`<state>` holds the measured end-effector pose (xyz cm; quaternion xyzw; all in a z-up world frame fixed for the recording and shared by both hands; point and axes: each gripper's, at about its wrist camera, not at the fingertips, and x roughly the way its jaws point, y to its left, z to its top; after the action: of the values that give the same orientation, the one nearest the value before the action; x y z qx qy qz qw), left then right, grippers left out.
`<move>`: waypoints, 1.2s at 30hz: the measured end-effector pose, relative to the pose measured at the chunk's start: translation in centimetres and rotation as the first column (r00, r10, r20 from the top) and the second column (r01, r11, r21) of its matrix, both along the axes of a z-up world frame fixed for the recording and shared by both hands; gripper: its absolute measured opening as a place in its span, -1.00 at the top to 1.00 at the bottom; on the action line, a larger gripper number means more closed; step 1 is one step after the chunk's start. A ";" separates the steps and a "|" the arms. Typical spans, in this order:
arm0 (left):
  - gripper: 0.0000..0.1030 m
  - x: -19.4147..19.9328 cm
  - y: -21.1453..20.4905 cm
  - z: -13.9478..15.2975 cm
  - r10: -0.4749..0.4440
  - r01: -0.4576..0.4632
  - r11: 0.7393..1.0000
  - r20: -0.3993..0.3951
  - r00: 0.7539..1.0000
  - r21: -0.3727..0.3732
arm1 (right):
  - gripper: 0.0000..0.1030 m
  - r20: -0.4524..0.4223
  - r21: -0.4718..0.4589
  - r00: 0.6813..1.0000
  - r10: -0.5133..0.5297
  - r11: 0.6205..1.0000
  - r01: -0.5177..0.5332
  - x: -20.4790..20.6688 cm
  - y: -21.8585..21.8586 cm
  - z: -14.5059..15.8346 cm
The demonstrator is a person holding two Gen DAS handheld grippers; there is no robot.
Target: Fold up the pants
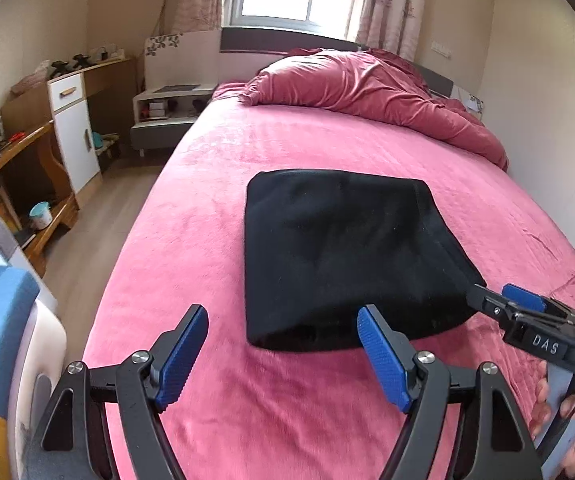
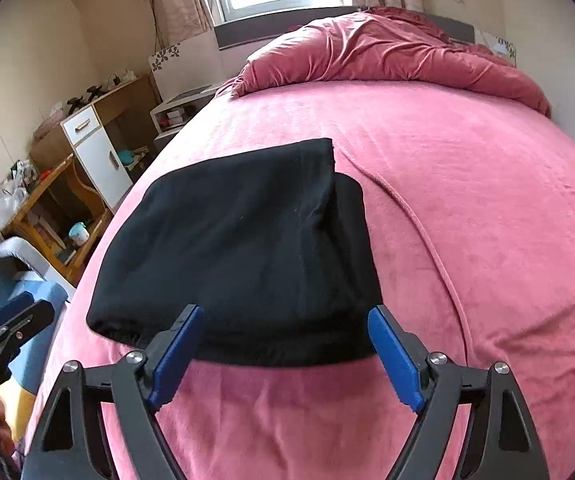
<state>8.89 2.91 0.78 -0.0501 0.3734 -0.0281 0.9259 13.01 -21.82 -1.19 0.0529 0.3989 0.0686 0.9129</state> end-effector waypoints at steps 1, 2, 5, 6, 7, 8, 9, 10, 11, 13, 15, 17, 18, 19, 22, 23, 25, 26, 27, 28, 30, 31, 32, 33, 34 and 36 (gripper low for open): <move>-0.53 -0.6 0.1 -0.1 0.013 -0.013 1.000 0.002 1.000 0.002 | -0.65 0.006 -0.008 1.000 -0.002 1.000 0.002 -0.6 0.4 0.1; -0.53 -1.1 0.2 -0.1 0.022 -0.022 1.000 0.001 1.000 0.000 | -0.66 0.013 -0.022 1.000 -0.006 1.000 0.006 -1.3 0.9 0.2; -0.53 -2.6 0.5 -0.4 0.039 -0.039 0.999 -0.002 0.999 0.007 | -0.68 0.023 -0.034 1.000 -0.016 0.999 0.017 -3.0 1.8 0.4; -0.53 -3.1 0.6 -0.5 0.047 -0.047 0.999 -0.004 0.999 0.015 | -0.68 0.028 -0.048 0.999 -0.023 0.999 0.024 -3.6 2.2 0.4; -0.53 -3.6 0.7 -0.7 0.054 -0.054 0.998 -0.009 0.999 0.018 | -0.68 0.034 -0.060 0.999 -0.028 0.998 0.030 -4.1 2.5 0.4; -0.53 -4.0 0.9 -0.8 0.062 -0.062 0.998 -0.012 0.998 0.018 | -0.69 0.040 -0.070 0.999 -0.035 0.997 0.037 -4.8 2.8 0.4; -0.53 -4.3 1.0 -0.8 0.067 -0.067 0.998 -0.013 0.998 0.017 | -0.70 0.041 -0.075 0.998 -0.037 0.996 0.040 -5.2 3.0 0.3; -0.53 -4.9 1.2 -0.9 0.071 -0.071 0.997 -0.014 0.997 0.012 | -0.70 0.041 -0.085 0.998 -0.039 0.996 0.042 -5.7 3.3 0.2; -0.53 -5.2 1.4 -1.0 0.078 -0.078 0.997 -0.014 0.997 0.014 | -0.70 0.042 -0.097 0.998 -0.040 0.994 0.044 -6.2 3.5 0.1; -0.53 -5.8 1.4 -1.1 0.098 -0.097 0.995 -0.017 0.995 0.037 | -0.70 0.043 -0.120 0.998 -0.039 0.992 0.044 -7.0 3.9 0.0; -0.53 -6.2 1.4 -1.2 0.106 -0.105 0.993 -0.016 0.994 0.061 | -0.70 0.030 -0.124 0.999 -0.040 0.991 0.043 -7.5 4.0 -0.2; -0.53 -6.7 1.3 -1.1 0.116 -0.115 0.990 -0.011 0.993 0.081 | -0.70 0.021 -0.121 0.999 -0.041 0.992 0.043 -8.0 4.0 -0.4; -0.53 -7.1 1.2 -1.0 0.115 -0.115 0.990 0.001 0.993 0.082 | -0.70 0.018 -0.123 0.999 -0.042 0.991 0.044 -8.3 4.0 -0.4; -0.53 -7.3 1.1 -0.9 0.114 -0.114 0.990 0.007 0.993 0.081 | -0.70 0.017 -0.123 0.999 -0.041 0.991 0.043 -8.5 4.0 -0.4; -0.53 -7.9 1.1 -0.6 0.129 -0.130 0.989 0.018 0.991 0.074 | -0.70 0.023 -0.129 0.999 -0.041 0.991 0.043 -9.1 4.1 -0.3; -0.53 -8.0 1.1 -0.6 0.133 -0.134 0.988 0.020 0.991 0.078 | -0.70 0.026 -0.130 0.999 -0.039 0.991 0.042 -9.3 4.1 -0.2; -0.53 -8.2 1.0 -0.4 0.147 -0.148 0.985 0.025 0.989 0.093 | -0.70 0.033 -0.134 0.999 -0.039 0.990 0.043 -9.5 4.1 0.0; -0.53 -8.3 1.0 -0.3 0.155 -0.157 0.982 0.031 0.987 0.102 | -0.70 0.036 -0.133 0.999 -0.038 0.990 0.043 -9.6 4.0 0.0; -0.53 -8.5 0.9 -0.2 0.157 -0.160 0.981 0.036 0.987 0.108 | -0.70 0.039 -0.131 0.998 -0.039 0.990 0.044 -9.7 3.9 0.1; -0.53 -8.5 0.9 -0.1 0.157 -0.160 0.981 0.037 0.987 0.108 | -0.70 0.041 -0.128 0.998 -0.041 0.991 0.046 -9.7 3.8 0.2; -0.53 -8.7 0.9 0.0 0.157 -0.160 0.982 0.039 0.987 0.098 | -0.70 0.043 -0.123 0.998 -0.042 0.991 0.047 -9.9 3.7 0.4; -0.53 -8.7 0.9 0.0 0.156 -0.159 0.982 0.040 0.987 0.098 | -0.70 0.044 -0.122 0.998 -0.044 0.991 0.049 -9.9 3.6 0.4; -0.53 -8.7 0.8 0.0 0.154 -0.158 0.982 0.041 0.987 0.102 | -0.71 0.045 -0.121 0.998 -0.045 0.991 0.051 -10.0 3.6 0.4; -0.53 -8.7 0.7 0.0 0.153 -0.156 0.982 0.040 0.987 0.103 | -0.71 0.047 -0.120 0.998 -0.047 0.991 0.053 -10.0 3.5 0.4; -0.53 -8.7 0.7 0.0 0.151 -0.154 0.983 0.040 0.988 0.101 | -0.71 0.047 -0.118 0.998 -0.048 0.992 0.054 -10.1 3.4 0.4; -0.53 -8.8 0.6 0.1 0.150 -0.154 0.983 0.040 0.988 0.103 | -0.71 0.047 -0.119 0.998 -0.049 0.991 0.054 -10.1 3.3 0.3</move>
<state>0.12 3.52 0.83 -0.0291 0.3544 0.0617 0.9326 2.89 -18.47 -0.84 0.0066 0.3807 0.0222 0.9244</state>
